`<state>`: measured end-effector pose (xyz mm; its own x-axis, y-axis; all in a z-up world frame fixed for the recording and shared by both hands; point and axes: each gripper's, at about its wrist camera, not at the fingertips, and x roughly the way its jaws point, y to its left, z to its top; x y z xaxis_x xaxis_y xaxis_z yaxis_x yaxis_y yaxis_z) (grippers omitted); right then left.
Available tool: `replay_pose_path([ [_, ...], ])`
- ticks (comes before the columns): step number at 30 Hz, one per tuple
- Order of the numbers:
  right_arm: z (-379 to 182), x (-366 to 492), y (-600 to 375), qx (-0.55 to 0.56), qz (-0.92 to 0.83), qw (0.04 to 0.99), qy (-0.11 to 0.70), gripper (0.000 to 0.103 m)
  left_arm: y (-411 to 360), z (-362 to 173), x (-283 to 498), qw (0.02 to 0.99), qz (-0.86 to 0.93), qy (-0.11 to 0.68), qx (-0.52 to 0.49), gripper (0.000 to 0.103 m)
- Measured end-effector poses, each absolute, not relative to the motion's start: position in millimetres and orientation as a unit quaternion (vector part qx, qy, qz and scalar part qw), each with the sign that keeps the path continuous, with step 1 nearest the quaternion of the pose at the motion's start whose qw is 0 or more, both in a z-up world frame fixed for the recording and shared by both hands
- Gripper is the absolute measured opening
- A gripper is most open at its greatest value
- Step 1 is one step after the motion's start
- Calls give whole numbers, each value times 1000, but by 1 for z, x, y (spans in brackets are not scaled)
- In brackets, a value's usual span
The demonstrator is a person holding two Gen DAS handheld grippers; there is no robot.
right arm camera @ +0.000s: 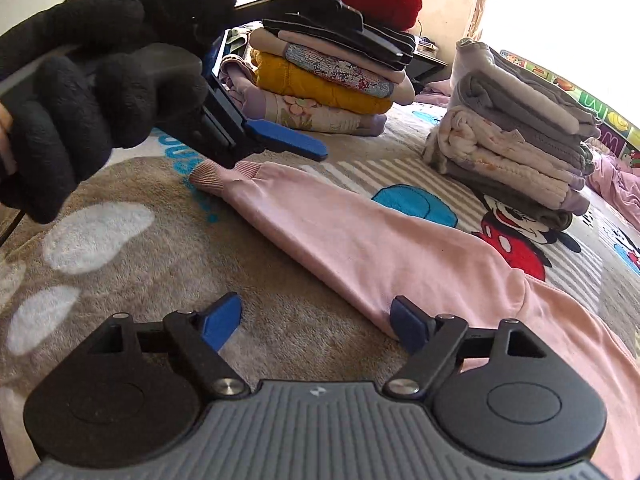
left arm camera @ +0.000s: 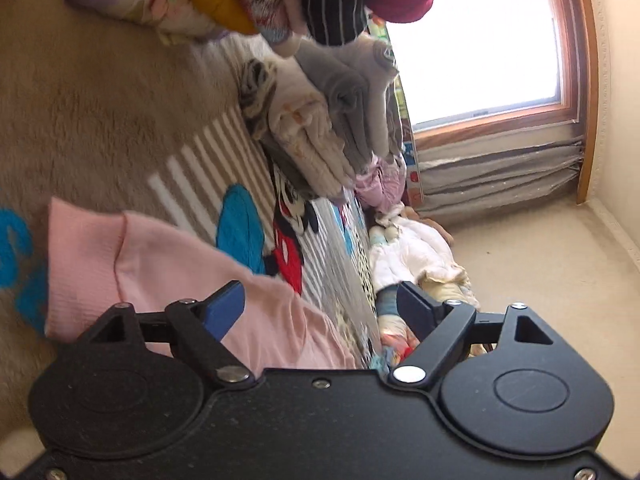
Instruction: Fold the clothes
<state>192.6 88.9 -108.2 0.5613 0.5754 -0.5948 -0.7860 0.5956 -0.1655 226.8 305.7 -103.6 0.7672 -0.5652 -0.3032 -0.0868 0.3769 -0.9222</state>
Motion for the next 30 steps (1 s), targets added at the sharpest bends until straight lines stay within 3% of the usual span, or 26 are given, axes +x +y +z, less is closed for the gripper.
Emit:
replay_pose_path([
  [1,-109,193,89,-210,397,858,249,82,307,-105,222,798,-109,319,-499,70],
  [2,-109,194,88,-207,396,858,251,84,315,-107,217,809,-78,321,-486,36],
  [3,-109,196,88,-204,396,859,254,84,325,-110,212,816,-51,320,-478,33],
  [4,-109,197,87,-201,396,859,256,85,338,-112,205,811,-39,306,-498,37],
  [7,-110,197,88,-200,393,860,258,86,358,-94,182,816,-14,249,-521,74],
  [8,-110,197,89,-201,392,860,258,87,355,-91,182,811,-31,244,-531,80],
  [11,-111,196,90,-205,387,862,256,88,340,-88,188,786,-101,241,-560,84],
  [14,-112,196,91,-206,385,862,258,89,339,-97,192,789,-62,271,-548,83],
  [15,-112,197,91,-206,384,862,258,89,339,-101,194,790,-46,282,-543,68],
  [16,-112,197,91,-206,384,862,259,90,338,-104,196,790,-31,292,-537,45],
  [17,-112,197,91,-206,383,862,259,90,338,-108,197,791,-16,303,-532,41],
  [18,-112,197,92,-206,382,863,260,90,345,-108,193,787,-2,290,-545,44],
  [19,-112,198,92,-206,381,863,260,91,351,-102,188,798,17,272,-537,61],
  [22,-113,200,91,-202,379,864,263,93,354,-86,173,822,48,238,-515,78],
  [27,-108,200,90,-197,379,864,266,93,341,-71,154,849,41,199,-488,81],
  [29,-97,191,83,-196,374,876,235,79,334,-68,148,858,47,187,-476,86],
  [30,-90,183,78,-195,370,884,210,79,332,-67,144,861,54,182,-472,87],
])
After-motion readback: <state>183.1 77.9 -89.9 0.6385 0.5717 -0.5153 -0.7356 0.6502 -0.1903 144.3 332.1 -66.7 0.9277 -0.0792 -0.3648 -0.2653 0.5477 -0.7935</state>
